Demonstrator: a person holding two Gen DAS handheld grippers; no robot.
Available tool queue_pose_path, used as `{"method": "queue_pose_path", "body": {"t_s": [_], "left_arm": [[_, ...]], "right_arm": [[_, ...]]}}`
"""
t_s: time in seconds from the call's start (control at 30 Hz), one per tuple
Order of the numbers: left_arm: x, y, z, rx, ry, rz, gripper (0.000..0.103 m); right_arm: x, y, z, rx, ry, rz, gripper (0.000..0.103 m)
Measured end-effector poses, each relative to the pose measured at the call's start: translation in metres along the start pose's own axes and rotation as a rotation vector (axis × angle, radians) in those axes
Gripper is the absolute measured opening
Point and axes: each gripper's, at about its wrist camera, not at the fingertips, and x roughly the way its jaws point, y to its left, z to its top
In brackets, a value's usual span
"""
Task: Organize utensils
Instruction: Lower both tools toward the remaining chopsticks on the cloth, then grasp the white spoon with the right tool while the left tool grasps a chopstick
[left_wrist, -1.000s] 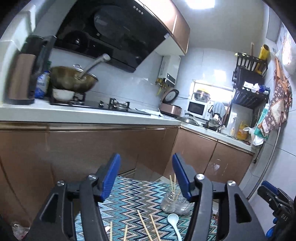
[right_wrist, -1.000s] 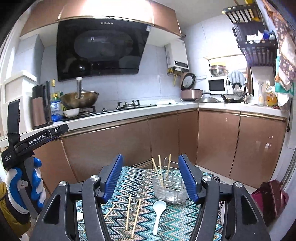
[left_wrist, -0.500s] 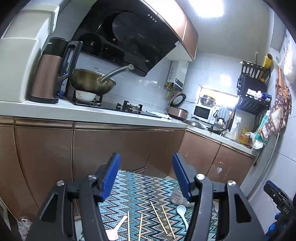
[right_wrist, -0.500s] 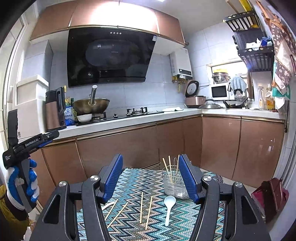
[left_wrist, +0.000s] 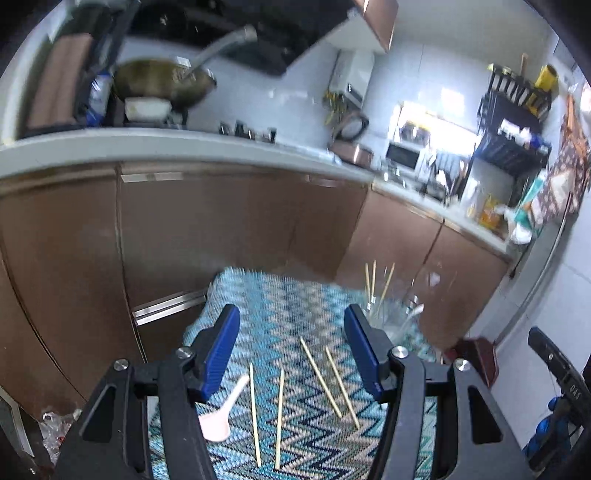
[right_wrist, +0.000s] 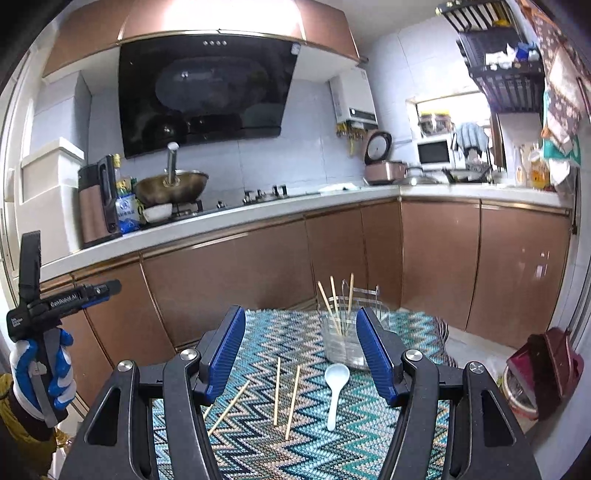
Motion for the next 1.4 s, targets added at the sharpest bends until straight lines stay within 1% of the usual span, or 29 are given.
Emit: {"method": "queue_pose_path", "body": {"t_s": [0.17, 0.3, 0.47, 0.5, 0.53, 0.7, 0.8, 0.83, 0.93, 1.13, 1.23, 1.4], "left_arm": [[0.062, -0.001, -0.021, 0.008, 0.171, -0.002, 0.057], [0.108, 0.001, -0.035, 0.005, 0.289, 0.003, 0.057], [0.152, -0.002, -0.054, 0.028, 0.387, 0.018, 0.056], [0.162, -0.002, -0.057, 0.031, 0.407, 0.019, 0.056], [0.172, -0.003, -0.060, 0.038, 0.428, 0.022, 0.056], [0.205, -0.005, -0.069, 0.063, 0.493, 0.027, 0.056], [0.223, -0.004, -0.074, 0.066, 0.532, 0.029, 0.054], [0.230, -0.004, -0.076, 0.068, 0.546, 0.030, 0.052], [0.247, -0.004, -0.081, 0.066, 0.581, 0.032, 0.050], [0.267, -0.003, -0.090, 0.081, 0.628, 0.037, 0.047], [0.273, 0.000, -0.093, 0.076, 0.652, 0.034, 0.046], [0.277, 0.002, -0.093, 0.074, 0.683, 0.031, 0.041]], "right_arm": [[0.036, -0.019, -0.018, 0.031, 0.078, 0.003, 0.062], [0.071, -0.035, -0.034, 0.060, 0.149, 0.003, 0.062], [0.116, -0.055, -0.053, 0.093, 0.244, 0.018, 0.062], [0.128, -0.060, -0.058, 0.100, 0.267, 0.026, 0.060], [0.135, -0.063, -0.062, 0.106, 0.282, 0.032, 0.057], [0.191, -0.087, -0.086, 0.173, 0.389, 0.096, 0.044], [0.222, -0.103, -0.099, 0.215, 0.437, 0.125, 0.040], [0.234, -0.108, -0.104, 0.229, 0.454, 0.136, 0.039], [0.258, -0.116, -0.112, 0.250, 0.485, 0.155, 0.035], [0.292, -0.124, -0.126, 0.261, 0.525, 0.164, 0.033], [0.302, -0.124, -0.127, 0.256, 0.534, 0.165, 0.033], [0.315, -0.123, -0.127, 0.232, 0.549, 0.158, 0.033]]}}
